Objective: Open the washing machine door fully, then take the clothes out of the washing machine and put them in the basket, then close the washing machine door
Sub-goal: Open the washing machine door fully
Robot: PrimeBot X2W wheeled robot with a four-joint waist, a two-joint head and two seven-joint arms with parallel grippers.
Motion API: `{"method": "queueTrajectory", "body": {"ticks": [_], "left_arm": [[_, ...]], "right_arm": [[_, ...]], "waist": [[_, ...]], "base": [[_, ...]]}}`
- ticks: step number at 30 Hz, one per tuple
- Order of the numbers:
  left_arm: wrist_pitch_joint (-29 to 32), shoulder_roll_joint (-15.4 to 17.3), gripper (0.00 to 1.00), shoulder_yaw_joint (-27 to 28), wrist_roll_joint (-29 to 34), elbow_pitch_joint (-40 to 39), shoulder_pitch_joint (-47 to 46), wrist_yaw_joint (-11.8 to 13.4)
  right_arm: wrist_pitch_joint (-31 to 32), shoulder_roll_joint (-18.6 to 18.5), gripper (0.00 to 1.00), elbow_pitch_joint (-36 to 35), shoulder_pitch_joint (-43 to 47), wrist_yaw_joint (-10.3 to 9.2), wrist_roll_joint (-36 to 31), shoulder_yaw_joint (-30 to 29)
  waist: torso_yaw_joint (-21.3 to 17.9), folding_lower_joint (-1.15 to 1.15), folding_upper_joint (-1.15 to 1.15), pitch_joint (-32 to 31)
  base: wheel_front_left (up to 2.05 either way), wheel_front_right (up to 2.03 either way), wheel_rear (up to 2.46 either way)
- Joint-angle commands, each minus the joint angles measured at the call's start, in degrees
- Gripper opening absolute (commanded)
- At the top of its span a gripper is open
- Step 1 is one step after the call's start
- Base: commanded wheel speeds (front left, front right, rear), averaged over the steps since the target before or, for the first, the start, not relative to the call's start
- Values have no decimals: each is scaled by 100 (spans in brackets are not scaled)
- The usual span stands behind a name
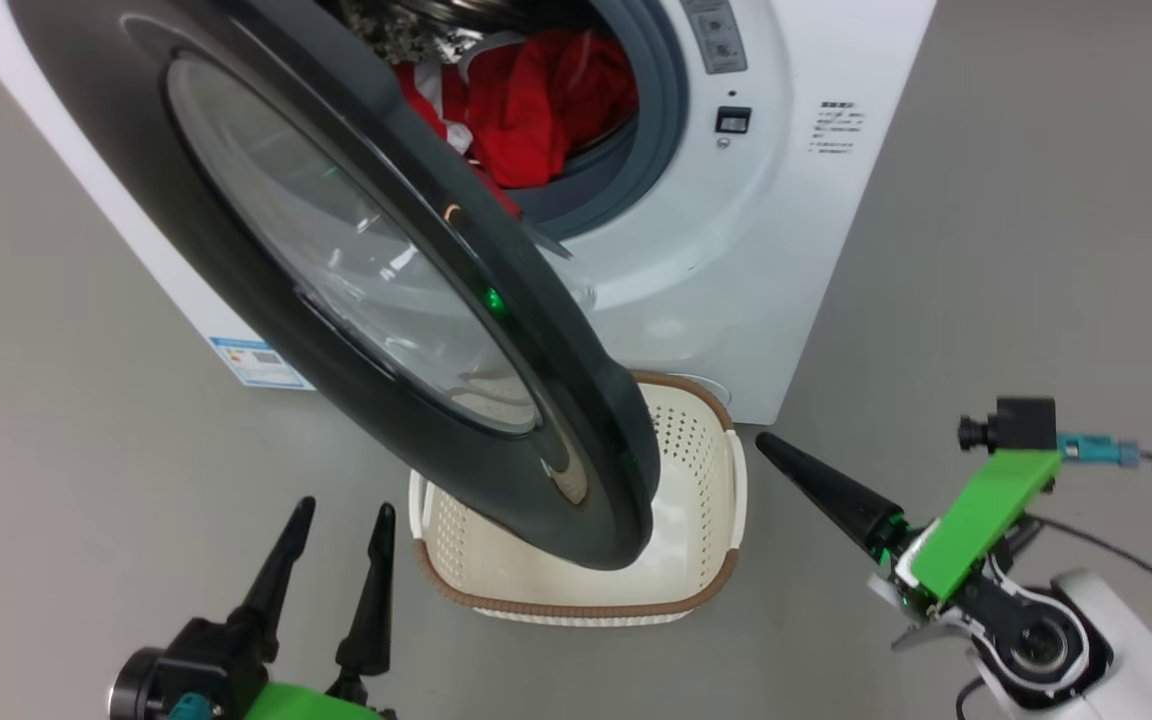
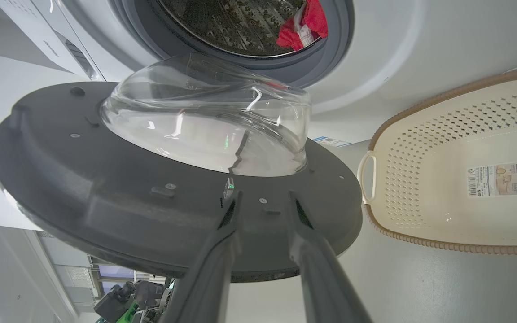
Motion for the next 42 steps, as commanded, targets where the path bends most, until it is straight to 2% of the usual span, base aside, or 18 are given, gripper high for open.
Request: {"method": "queueTrajectory", "body": {"ticks": [1, 9, 13, 18, 23, 26, 32, 37, 42], "left_arm": [[-69, 62, 100, 207, 52, -110, 46, -64], [-69, 62, 100, 258, 32, -104, 170, -91], [-69, 62, 100, 301, -12, -112, 225, -81], [-69, 62, 100, 335, -33, -113, 280, -64], [-69, 62, 100, 347, -38, -111, 317, -54], [-69, 62, 100, 354, -37, -107, 317, -55], [-69, 62, 100, 366, -29, -107, 285, -66], [-69, 62, 100, 384, -32, -105, 278, -70], [-69, 62, 100, 382, -41, -117, 284, -59]], "right_arm": [[-95, 11, 100, -126, 143, 30, -60, -4], [-603, -4, 100, -47, 858, 30, -109, -310], [-1002, -87, 100, 45, 1086, 30, -342, -431], [-1833, -284, 100, 343, 1171, 30, -1041, -346], [-2666, -497, 100, 662, 1102, 30, -1728, 18], [-3001, -557, 100, 774, 1047, 30, -1949, 174], [-3413, -684, 100, 1159, 822, 30, -2933, 441], [-3424, -397, 100, 1029, 852, 30, -4199, -384], [-3425, 27, 100, 530, 1105, 30, -5509, -1271]], "waist": [[-97, 0, 0, -70], [-263, 0, 0, -142], [-347, 0, 0, -152], [-446, 0, 0, -170], [-505, 0, 0, -190], [-517, 0, 0, -189], [-525, 0, 0, -174], [-517, 0, 0, -176], [-487, 0, 0, -191]], "base": [[0, 0, 0], [0, 0, 0], [0, 0, 0], [0, 0, 0], [0, 0, 0], [0, 0, 0], [0, 0, 0], [0, 0, 0], [0, 0, 0]]}}
